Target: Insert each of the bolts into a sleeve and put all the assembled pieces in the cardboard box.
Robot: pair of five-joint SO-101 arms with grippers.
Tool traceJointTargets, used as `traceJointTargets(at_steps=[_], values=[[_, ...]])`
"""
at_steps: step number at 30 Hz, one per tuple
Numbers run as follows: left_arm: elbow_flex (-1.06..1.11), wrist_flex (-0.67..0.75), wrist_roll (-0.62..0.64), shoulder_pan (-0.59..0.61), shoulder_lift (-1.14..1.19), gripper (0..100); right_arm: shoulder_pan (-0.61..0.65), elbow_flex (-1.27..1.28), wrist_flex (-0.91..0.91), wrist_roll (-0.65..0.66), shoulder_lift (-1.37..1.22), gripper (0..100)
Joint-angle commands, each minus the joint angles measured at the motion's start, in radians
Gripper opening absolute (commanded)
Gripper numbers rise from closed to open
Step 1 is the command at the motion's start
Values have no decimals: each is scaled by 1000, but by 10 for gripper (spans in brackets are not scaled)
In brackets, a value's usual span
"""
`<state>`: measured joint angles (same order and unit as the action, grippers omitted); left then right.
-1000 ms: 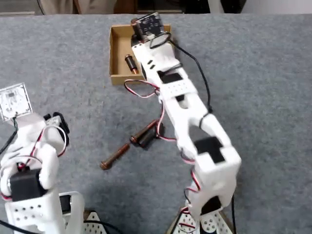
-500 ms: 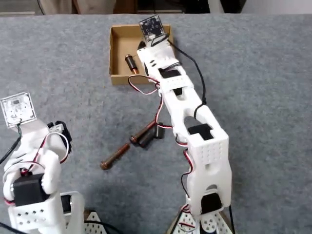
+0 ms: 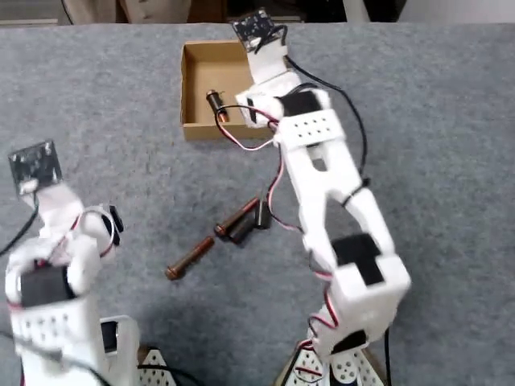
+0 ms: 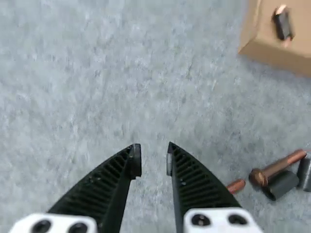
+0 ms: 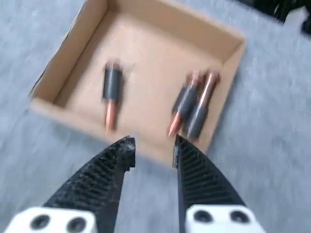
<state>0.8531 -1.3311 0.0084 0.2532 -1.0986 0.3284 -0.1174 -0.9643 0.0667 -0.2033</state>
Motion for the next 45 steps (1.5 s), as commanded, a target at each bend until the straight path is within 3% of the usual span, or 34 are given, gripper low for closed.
traceJointTargets(at_steps=[1, 6, 12, 19, 26, 30, 37, 40, 45], values=[[-153, -57, 40, -52, 213, 100, -4, -51, -258, 15, 166, 123], [-265, -120, -3, -238, 392, 100, -19, -51, -568, 23, 298, 123], [-115, -72, -210, -473, 400, 100, -139, -35, -822, 321, 417, 124], [253, 319, -269, -465, 400, 101, -328, 216, -703, 333, 512, 126], [388, 621, -269, -453, 409, 102, -309, 556, -400, 324, 619, 124], [400, 672, -267, -414, 409, 103, -283, 696, -224, 282, 644, 124], [365, 566, -324, -414, 406, 100, -259, 806, -26, 175, 645, 124], [256, 410, -338, -405, 398, 103, -263, 842, 34, 147, 645, 124], [-126, 29, -397, -450, 414, 104, -263, 952, 186, 98, 645, 124]])
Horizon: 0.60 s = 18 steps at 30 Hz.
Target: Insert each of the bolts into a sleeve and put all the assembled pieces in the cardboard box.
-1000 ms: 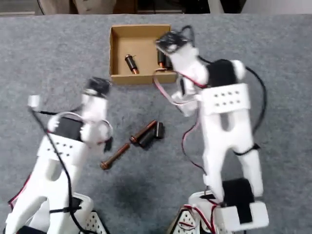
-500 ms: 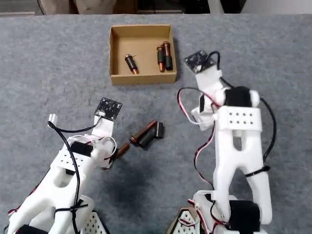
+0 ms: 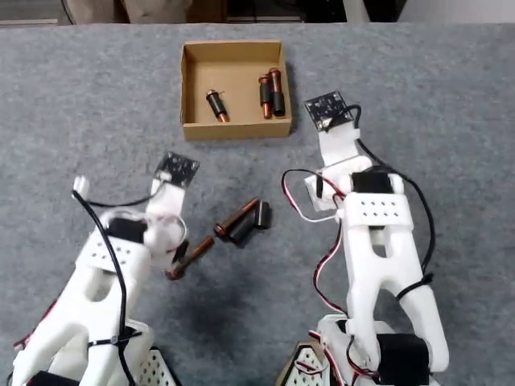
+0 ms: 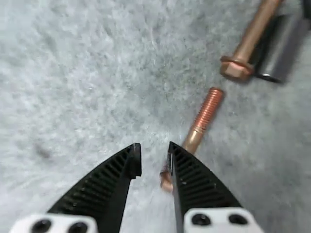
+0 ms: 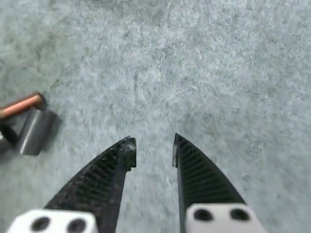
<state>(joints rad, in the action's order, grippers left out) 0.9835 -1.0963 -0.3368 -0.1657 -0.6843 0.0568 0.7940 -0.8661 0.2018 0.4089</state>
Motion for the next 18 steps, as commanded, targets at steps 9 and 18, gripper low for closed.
traceJointTargets(at_steps=[9, 18], values=[[-310, -311, -167, -137, 245, 103, -1, 229, 448, -204, 33, 124], [-172, -97, -167, -141, 326, 103, -56, 269, 568, -204, 25, 124]])
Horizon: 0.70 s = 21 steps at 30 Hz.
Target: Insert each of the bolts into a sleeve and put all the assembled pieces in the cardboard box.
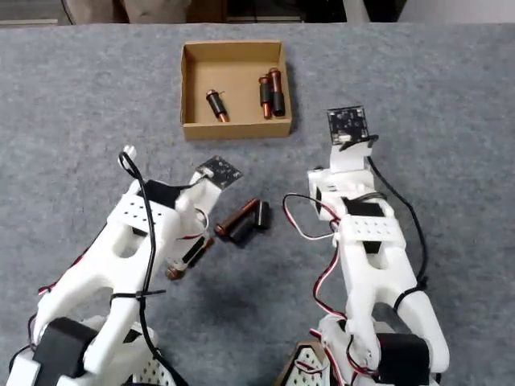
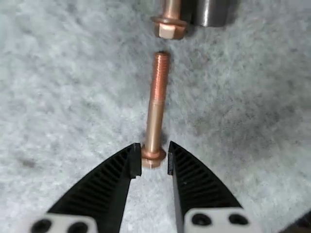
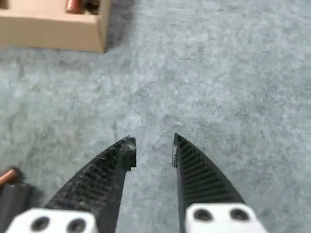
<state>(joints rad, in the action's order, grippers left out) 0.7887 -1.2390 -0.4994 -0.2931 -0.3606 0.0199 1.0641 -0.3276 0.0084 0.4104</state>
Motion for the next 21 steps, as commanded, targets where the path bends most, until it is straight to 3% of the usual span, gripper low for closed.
traceJointTargets(at_steps=[1, 8, 14, 17, 21], values=[[38, 60, -5, -14, 2, 103, -16, -1, 29, -11, 22, 124], [150, 212, -6, 35, 19, 104, -15, -1, 32, -11, 22, 124], [107, 219, -6, 37, 140, 98, -13, -1, 32, -11, 22, 124], [78, 226, -8, 28, 166, 8, -13, -1, 32, -11, 22, 124], [44, 212, -69, 28, 166, 16, -13, -1, 32, -11, 22, 124]])
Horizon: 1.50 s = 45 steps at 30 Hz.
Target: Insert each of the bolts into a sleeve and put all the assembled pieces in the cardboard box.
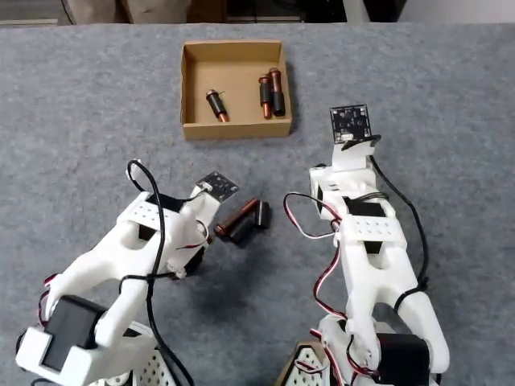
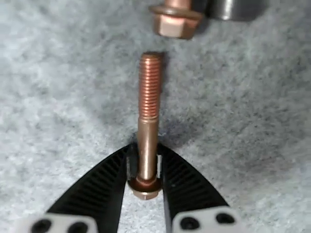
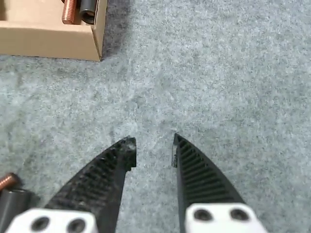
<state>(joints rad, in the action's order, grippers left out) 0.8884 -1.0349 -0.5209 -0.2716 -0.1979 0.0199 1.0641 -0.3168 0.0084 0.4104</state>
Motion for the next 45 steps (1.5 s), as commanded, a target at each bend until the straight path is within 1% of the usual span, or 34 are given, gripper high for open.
traceJointTargets(at_steps=[1, 3, 5, 7, 9, 11, 14, 16, 17, 20, 22, 27, 33, 35, 37, 39, 42, 43, 45], values=[[-74, -21, -78, 6, 2, 16, -13, -1, 23, -11, 22, 124], [-135, -127, -167, 6, -24, 16, -13, -1, 23, -11, 22, 124], [-204, -239, -288, 14, -68, 16, -15, 1, 21, -11, 22, 124], [-275, -338, -442, 43, -117, 16, -16, 1, 21, -11, 22, 124], [-342, -396, -618, 92, -151, 17, -16, 12, 25, -11, 22, 124], [-385, -408, -799, 153, -166, 17, -16, 21, 25, -11, 22, 124], [-402, -382, -1088, 239, -163, 17, -19, 22, 25, -11, 22, 124], [-390, -299, -1221, 299, -139, 17, -19, 24, 25, -11, 22, 124], [-385, -242, -1249, 321, -116, 17, -19, 24, 25, -11, 22, 124], [-391, -87, -1257, 364, -5, 17, -19, 24, 25, -11, 22, 124], [-411, -32, -1258, 373, 76, 17, -18, 25, 25, -11, 22, 124], [-549, -34, -1261, 377, 242, 18, -16, 25, 26, -11, 21, 124], [-660, -37, -1252, 362, 406, 18, -16, 39, 153, -8, -39, 124], [-687, -68, -1250, 364, 426, 19, -12, 38, 155, -8, -50, 124], [-735, -141, -1250, 367, 426, 39, -12, 35, 152, -6, -50, 124], [-815, -227, -1223, 376, 426, 112, -12, 18, 130, -6, -58, 124], [-933, -325, -1181, 387, 438, 262, -8, -21, 23, -6, -56, 124], [-951, -339, -1178, 394, 443, 292, -1, -38, -23, -6, -51, 124], [-974, -356, -1174, 400, 449, 303, 4, -87, -118, -6, -50, 124]])
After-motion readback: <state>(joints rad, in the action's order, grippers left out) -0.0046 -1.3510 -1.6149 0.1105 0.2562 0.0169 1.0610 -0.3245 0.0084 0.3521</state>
